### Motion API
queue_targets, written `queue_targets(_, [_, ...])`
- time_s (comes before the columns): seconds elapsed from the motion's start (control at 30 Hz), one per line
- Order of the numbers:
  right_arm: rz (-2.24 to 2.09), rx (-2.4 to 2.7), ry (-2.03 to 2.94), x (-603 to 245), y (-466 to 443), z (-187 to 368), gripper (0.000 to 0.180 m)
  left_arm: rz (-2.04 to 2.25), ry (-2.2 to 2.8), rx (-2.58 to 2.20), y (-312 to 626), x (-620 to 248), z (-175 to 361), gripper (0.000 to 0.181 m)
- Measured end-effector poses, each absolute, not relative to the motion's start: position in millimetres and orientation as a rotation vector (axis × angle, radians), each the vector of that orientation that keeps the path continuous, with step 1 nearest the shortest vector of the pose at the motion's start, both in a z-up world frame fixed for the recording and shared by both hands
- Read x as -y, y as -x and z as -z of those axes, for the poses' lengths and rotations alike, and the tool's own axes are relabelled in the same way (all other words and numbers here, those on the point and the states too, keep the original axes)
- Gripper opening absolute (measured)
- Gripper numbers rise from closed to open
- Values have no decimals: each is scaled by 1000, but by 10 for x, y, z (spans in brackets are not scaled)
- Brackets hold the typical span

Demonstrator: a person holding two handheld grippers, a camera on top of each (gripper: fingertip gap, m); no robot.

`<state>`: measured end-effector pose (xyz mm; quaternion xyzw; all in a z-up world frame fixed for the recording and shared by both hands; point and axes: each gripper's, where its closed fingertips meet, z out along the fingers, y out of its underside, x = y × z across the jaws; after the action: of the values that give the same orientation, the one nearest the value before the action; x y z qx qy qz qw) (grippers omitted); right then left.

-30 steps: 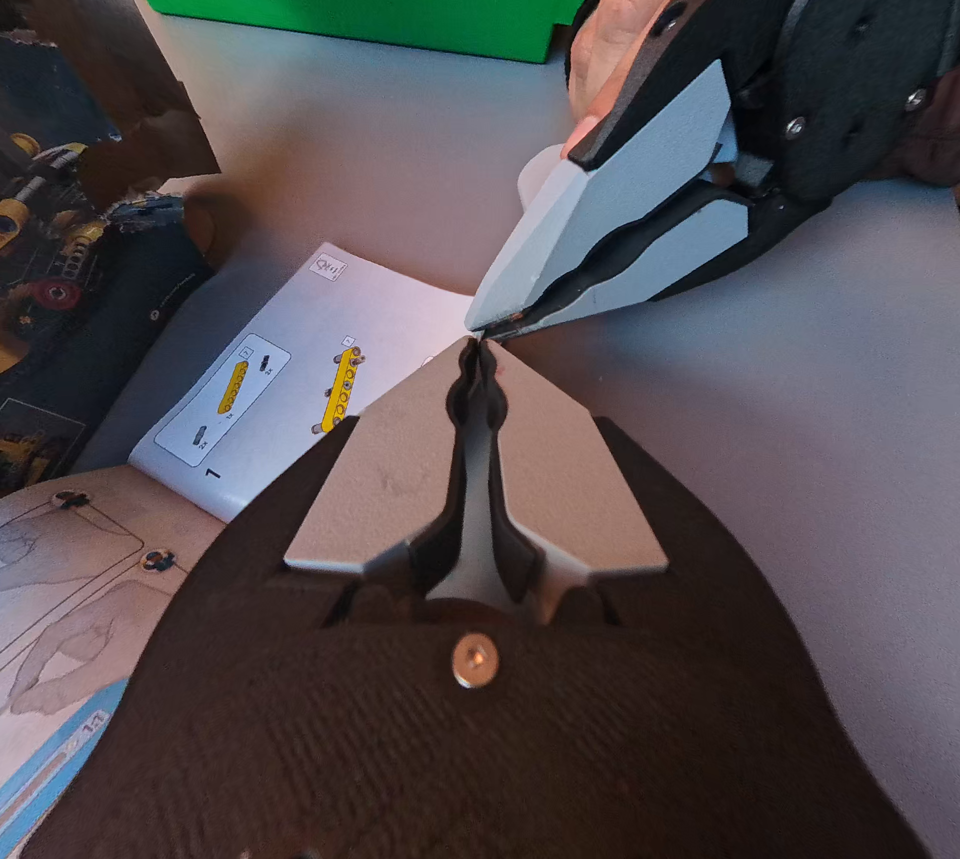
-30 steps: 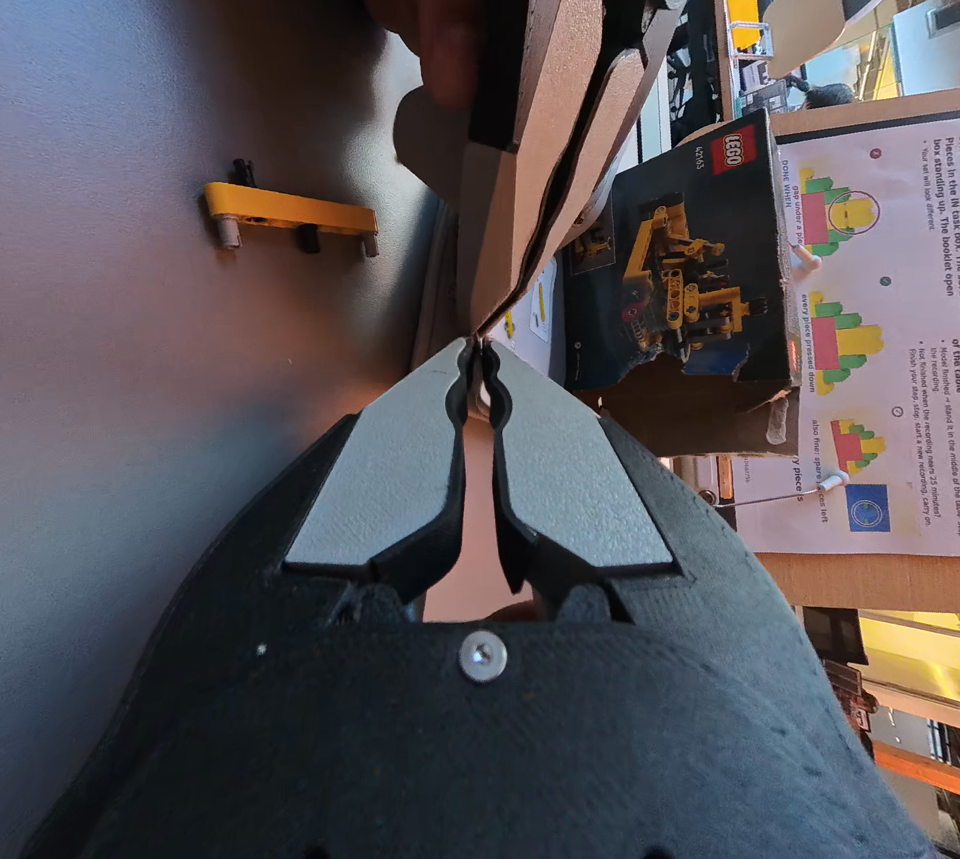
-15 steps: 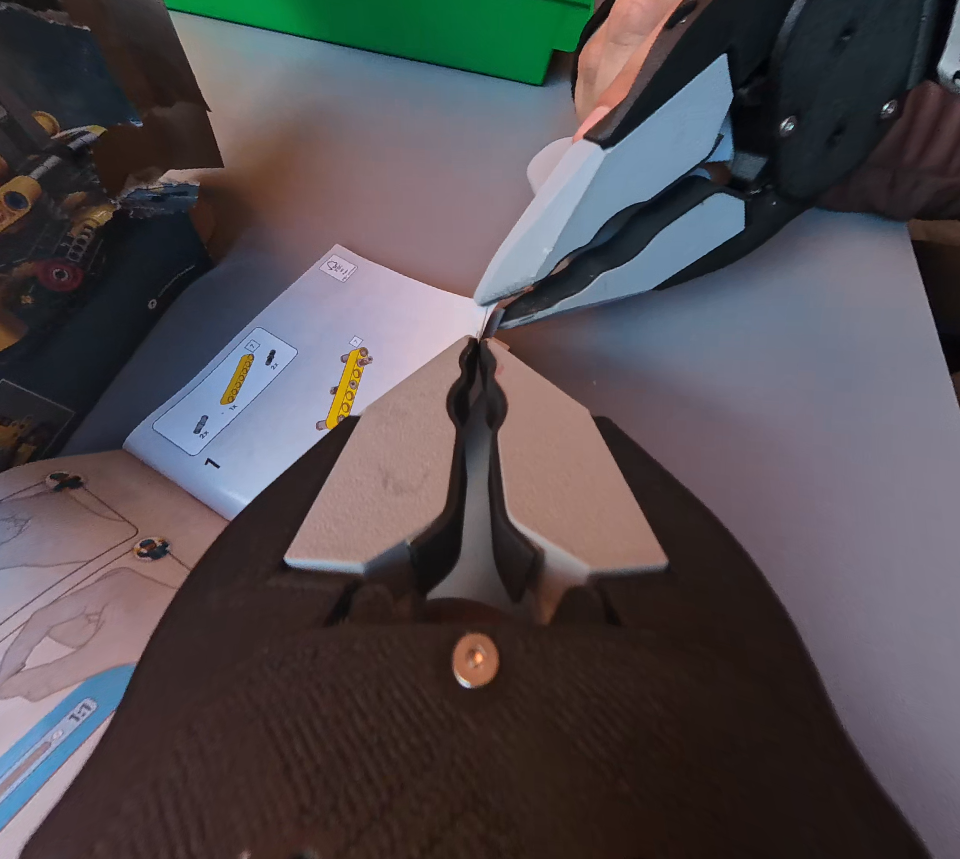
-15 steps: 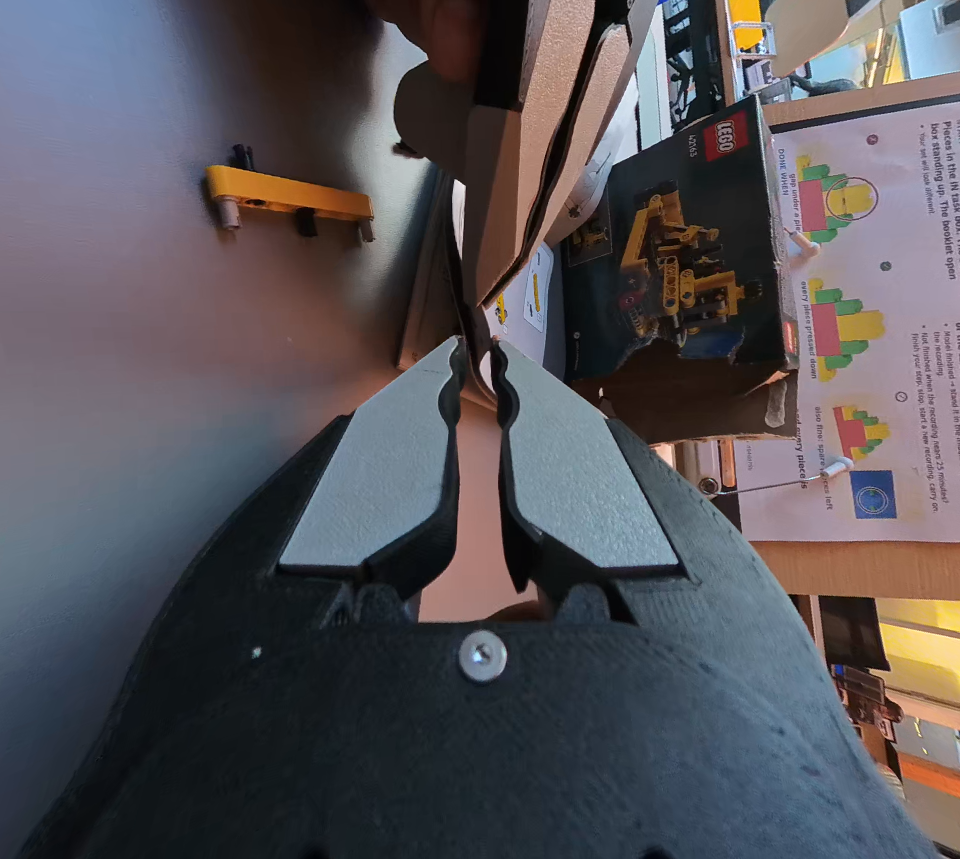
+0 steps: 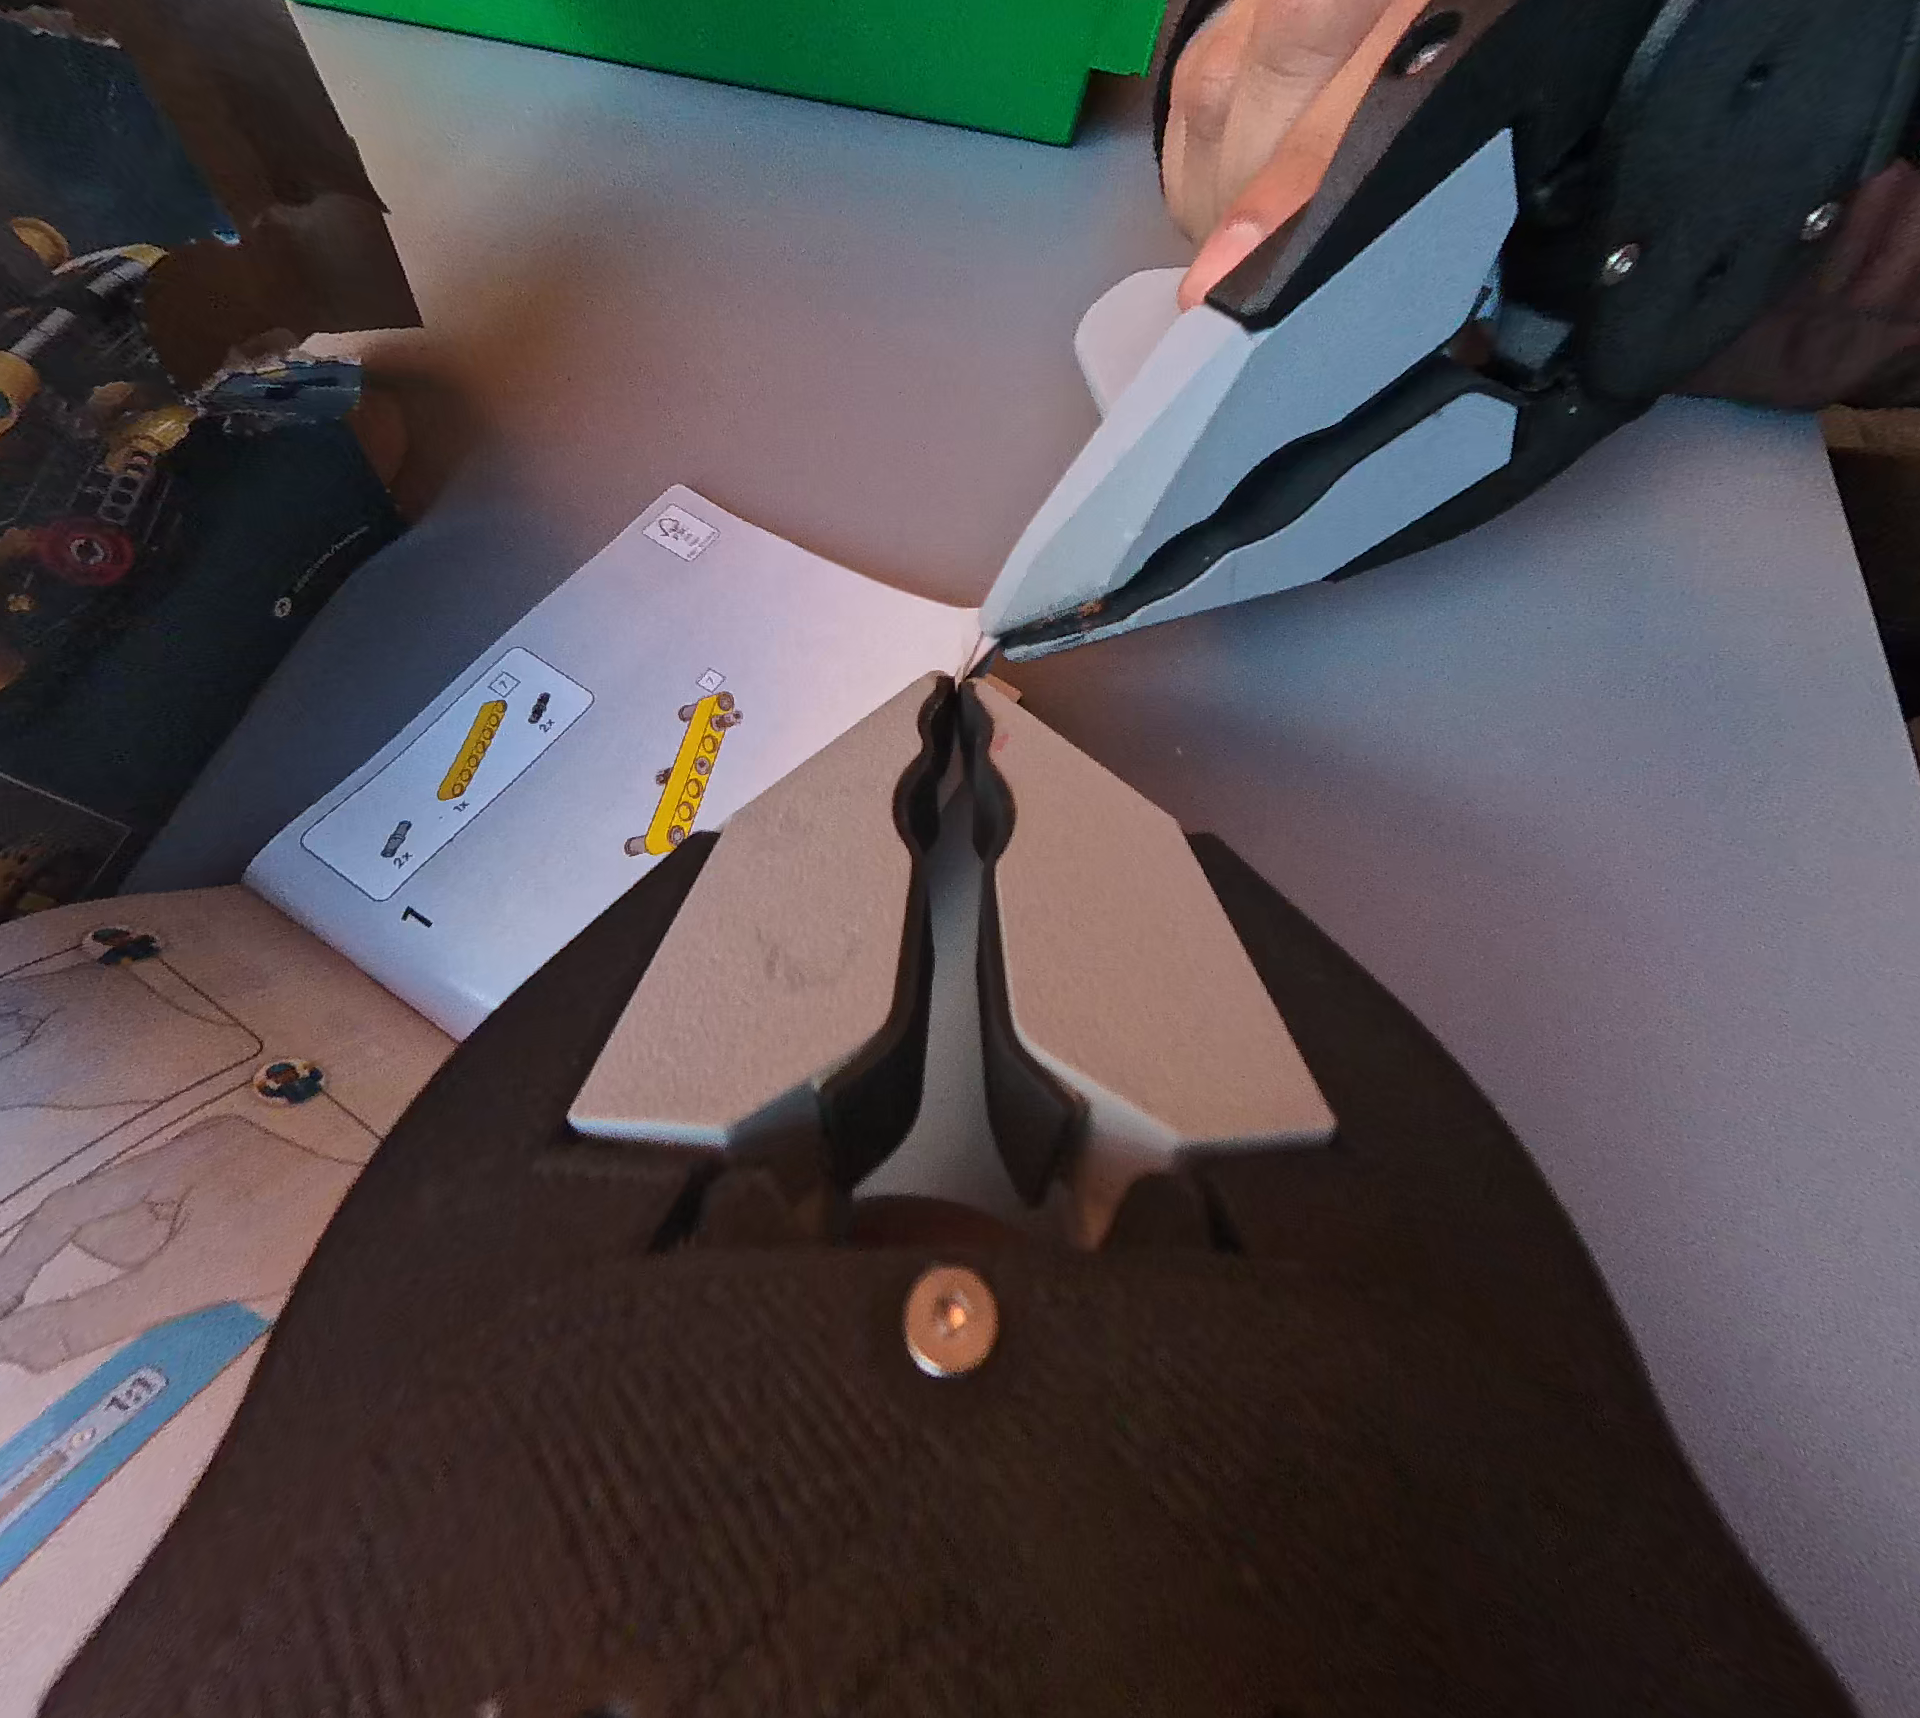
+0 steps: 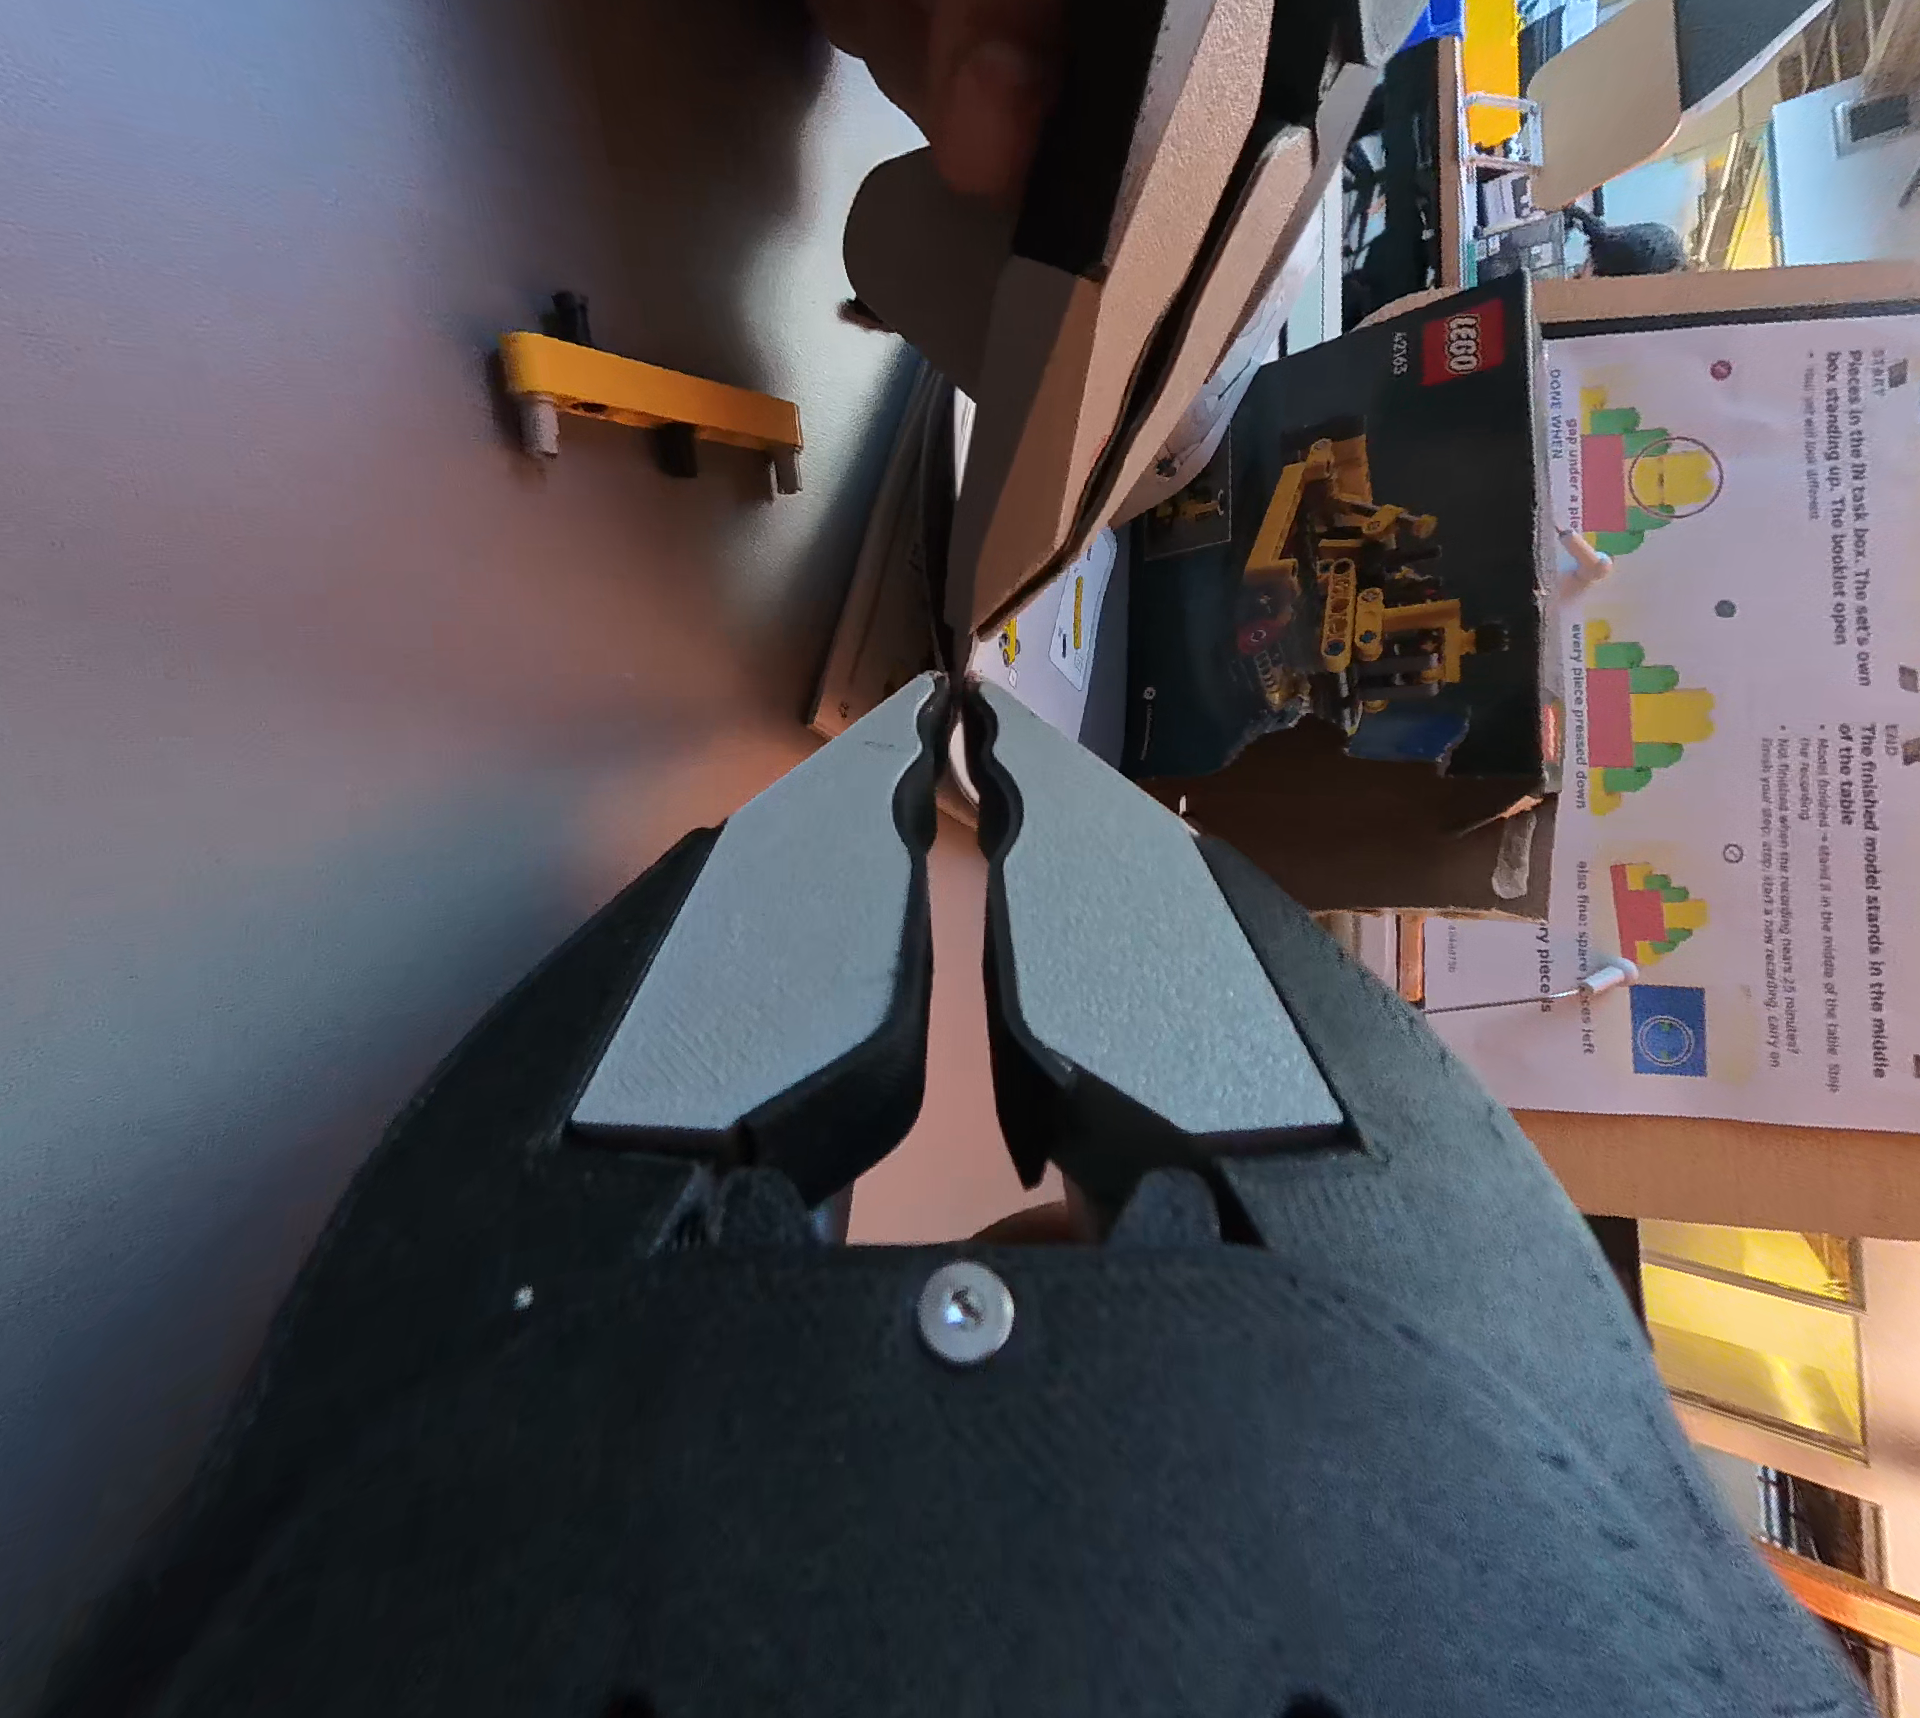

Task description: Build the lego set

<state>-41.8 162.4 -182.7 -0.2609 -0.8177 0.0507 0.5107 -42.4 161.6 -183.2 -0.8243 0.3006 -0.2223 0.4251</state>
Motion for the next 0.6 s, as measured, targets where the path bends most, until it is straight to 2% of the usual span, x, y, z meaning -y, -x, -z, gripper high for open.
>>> queue_targets(0.03, [-121, 1972, 630, -1623, 417, 1838, 0, 556, 2064, -751, 425, -1615, 1835, 0])
queue_targets(0.6, [-68, 1997, 595, -1600, 434, 1901, 0, 639, 2055, -722, 401, -1587, 1794, 0])
